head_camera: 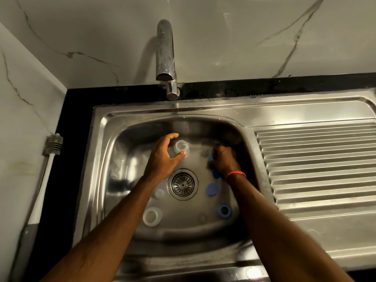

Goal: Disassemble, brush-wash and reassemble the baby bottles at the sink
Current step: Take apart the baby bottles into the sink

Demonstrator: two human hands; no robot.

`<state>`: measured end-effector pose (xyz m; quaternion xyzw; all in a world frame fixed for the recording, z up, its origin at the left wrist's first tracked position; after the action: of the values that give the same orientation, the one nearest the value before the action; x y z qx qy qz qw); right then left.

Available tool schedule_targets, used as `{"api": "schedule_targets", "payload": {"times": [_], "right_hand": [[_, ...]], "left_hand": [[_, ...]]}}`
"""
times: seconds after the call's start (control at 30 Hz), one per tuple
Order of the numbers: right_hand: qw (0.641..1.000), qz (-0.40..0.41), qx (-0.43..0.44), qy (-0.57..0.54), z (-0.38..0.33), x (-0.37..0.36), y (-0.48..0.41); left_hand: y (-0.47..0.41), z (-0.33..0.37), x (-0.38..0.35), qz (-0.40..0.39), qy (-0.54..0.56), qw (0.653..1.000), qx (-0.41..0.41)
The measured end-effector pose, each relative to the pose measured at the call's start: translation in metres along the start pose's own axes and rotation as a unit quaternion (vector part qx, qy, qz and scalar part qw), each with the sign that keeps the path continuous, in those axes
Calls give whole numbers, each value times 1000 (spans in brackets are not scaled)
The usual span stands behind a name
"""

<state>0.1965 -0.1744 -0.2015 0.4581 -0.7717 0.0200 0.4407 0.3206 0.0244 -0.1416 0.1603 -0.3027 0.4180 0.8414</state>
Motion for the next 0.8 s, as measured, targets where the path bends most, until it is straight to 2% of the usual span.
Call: {"api": "schedule_targets", "payload": {"times": [0.17, 0.4, 0.53, 0.7, 0.8], "right_hand": [[997, -10, -1, 71, -4, -5, -1], [998, -1, 4, 62, -11, 5, 5], [998, 16, 34, 55, -19, 14, 14], [988, 85, 95, 82, -39, 35, 43], [986, 84, 111, 86, -49, 44, 63]], "left_hand": [[6, 7, -3, -9, -15, 1000, -22], [15, 14, -2, -8, -37, 998, -42], [23, 19, -3, -7, -42, 998, -50], [33, 38, 13, 1, -59, 996, -67], [40, 51, 30, 6, -68, 995, -76]]}}
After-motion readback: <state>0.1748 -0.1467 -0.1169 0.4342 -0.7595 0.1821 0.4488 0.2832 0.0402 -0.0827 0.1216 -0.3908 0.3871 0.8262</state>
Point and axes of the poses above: each hand's wrist, its own y-axis away from the middle knuckle, its own x-axis out of the back of the hand, z = x × y, the point moved 8 cm from there along -y, towards the middle knuckle, and after that the axes turned 7 degrees about -y, right-handed, at the moved point
